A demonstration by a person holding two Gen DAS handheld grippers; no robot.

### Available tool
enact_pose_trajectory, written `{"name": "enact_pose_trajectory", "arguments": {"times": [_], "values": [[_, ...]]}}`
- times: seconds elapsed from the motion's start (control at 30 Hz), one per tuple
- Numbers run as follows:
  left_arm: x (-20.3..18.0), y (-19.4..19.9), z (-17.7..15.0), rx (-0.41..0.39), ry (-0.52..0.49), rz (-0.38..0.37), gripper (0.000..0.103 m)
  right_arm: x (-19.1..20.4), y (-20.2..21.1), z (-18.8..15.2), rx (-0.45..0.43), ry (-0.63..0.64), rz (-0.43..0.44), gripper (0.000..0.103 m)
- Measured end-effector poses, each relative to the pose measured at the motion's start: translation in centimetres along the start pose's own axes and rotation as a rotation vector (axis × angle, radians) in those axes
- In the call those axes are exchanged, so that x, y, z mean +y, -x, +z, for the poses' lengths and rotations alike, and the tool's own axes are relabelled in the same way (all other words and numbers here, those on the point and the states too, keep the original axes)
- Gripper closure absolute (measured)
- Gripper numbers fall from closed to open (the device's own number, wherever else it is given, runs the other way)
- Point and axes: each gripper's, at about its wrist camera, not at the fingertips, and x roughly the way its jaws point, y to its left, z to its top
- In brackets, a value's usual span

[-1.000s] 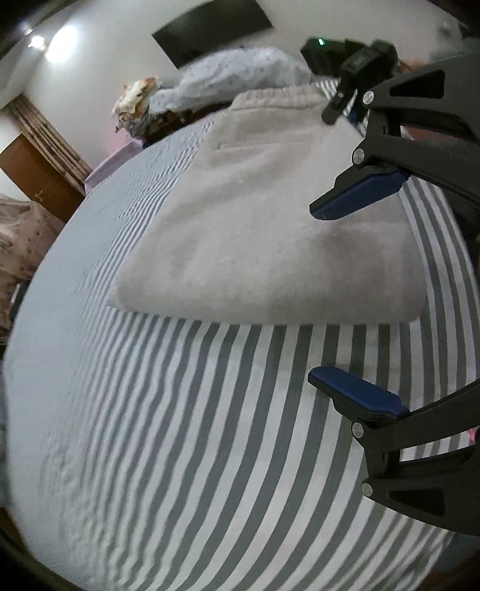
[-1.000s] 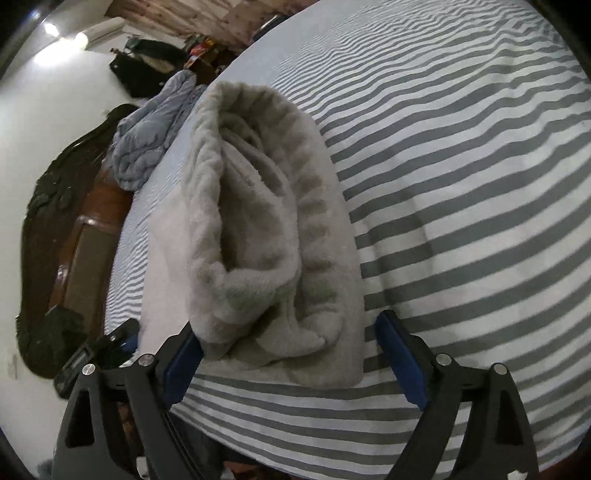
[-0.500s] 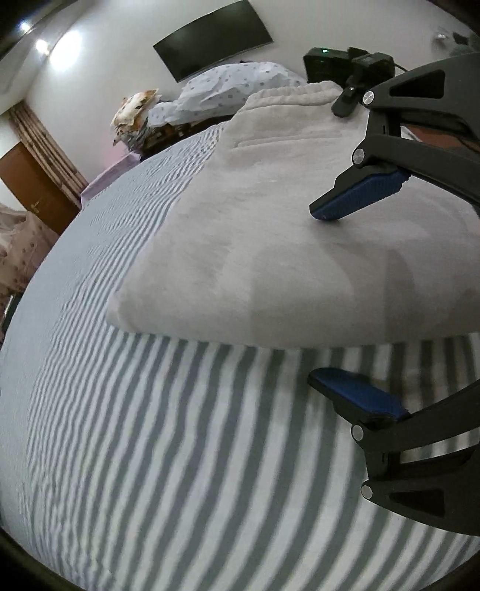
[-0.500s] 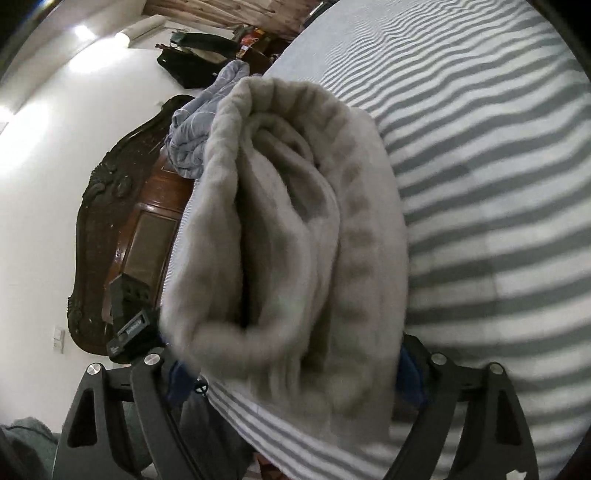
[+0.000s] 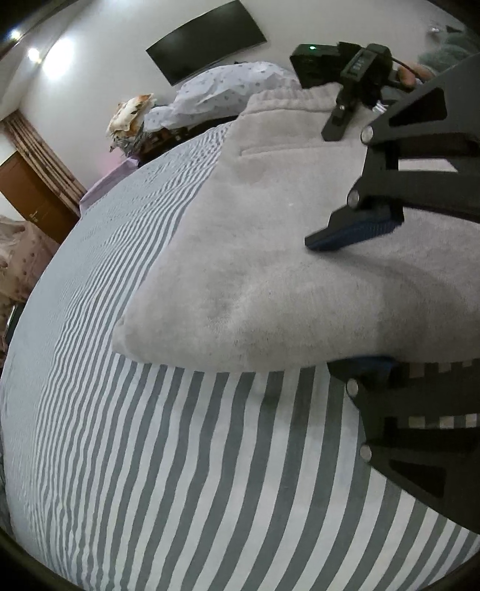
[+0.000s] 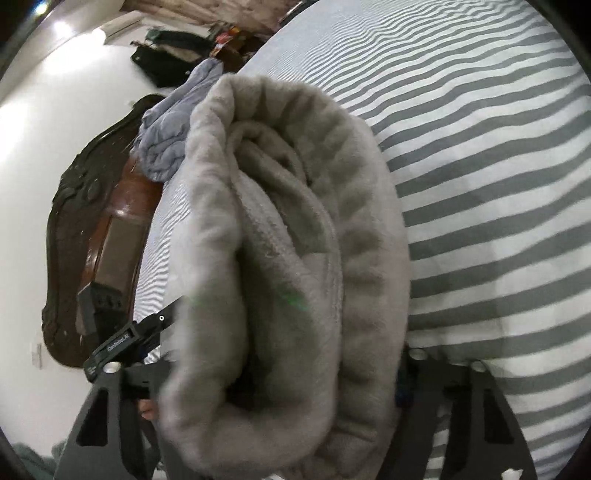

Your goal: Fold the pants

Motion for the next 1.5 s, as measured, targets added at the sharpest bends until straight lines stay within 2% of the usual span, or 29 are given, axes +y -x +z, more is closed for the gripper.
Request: {"name": "enact_pose_trajectory", "arguments": {"times": [0.07,0.17,0.37,0.57,0.7,0.87,1.0,1.17,1.2,1.27,1.3,1.43,1.5], "values": [[-0.5,0.5,0.1,-0.015,-0.008,0.001,0.068,0.4,0.4,-0.1,-0.015,-0.019,-0.001,0.052],[-1.3,1.5,0.3,-0.036,-0.028,-0.001,0.071,1.9,1.1,0.0,-0.036,-0.020,-0.028,0.057],[-2.8,3.9,1.8,-0.083,-0.062,-0.056,0.073,7.0,3.0,0.8,-0.068,0.054,-0.036,0.059],[-2.5,8.3,6.5,-0.186,-0.096,-0.040,0.073,11.6,2.3,4.3,-0.087,0.108,0.002,0.060],[-1.6,10.1,10.1,-0.241,-0.127,0.014,0.073,14.9,-0.5,7.8,-0.091,0.147,0.045,0.060],[0.8,10.5,14.3,-0.276,-0.131,0.078,0.073,17.4,-5.4,11.5,-0.076,0.159,0.082,0.060],[3.2,8.3,16.9,-0.261,-0.119,0.117,0.073,17.6,-9.7,13.0,-0.055,0.158,0.079,0.060],[8.0,4.8,18.1,-0.211,-0.075,0.166,0.072,15.9,-14.5,13.6,-0.023,0.153,0.030,0.058],[8.8,3.8,18.0,-0.187,-0.072,0.196,0.070,15.3,-15.7,13.4,-0.010,0.149,-0.010,0.056],[10.0,1.9,17.1,-0.159,-0.071,0.268,0.062,14.7,-17.1,12.7,0.011,0.185,-0.092,0.043],[10.6,1.5,16.7,-0.162,-0.071,0.275,0.053,14.3,-17.4,12.4,0.006,0.203,-0.114,0.039],[11.5,1.4,15.5,-0.215,-0.094,0.310,0.029,13.6,-17.3,11.7,-0.028,0.237,-0.106,0.036],[11.6,1.2,15.4,-0.219,-0.096,0.340,0.024,14.1,-17.6,11.4,-0.039,0.273,-0.132,0.031]]}}
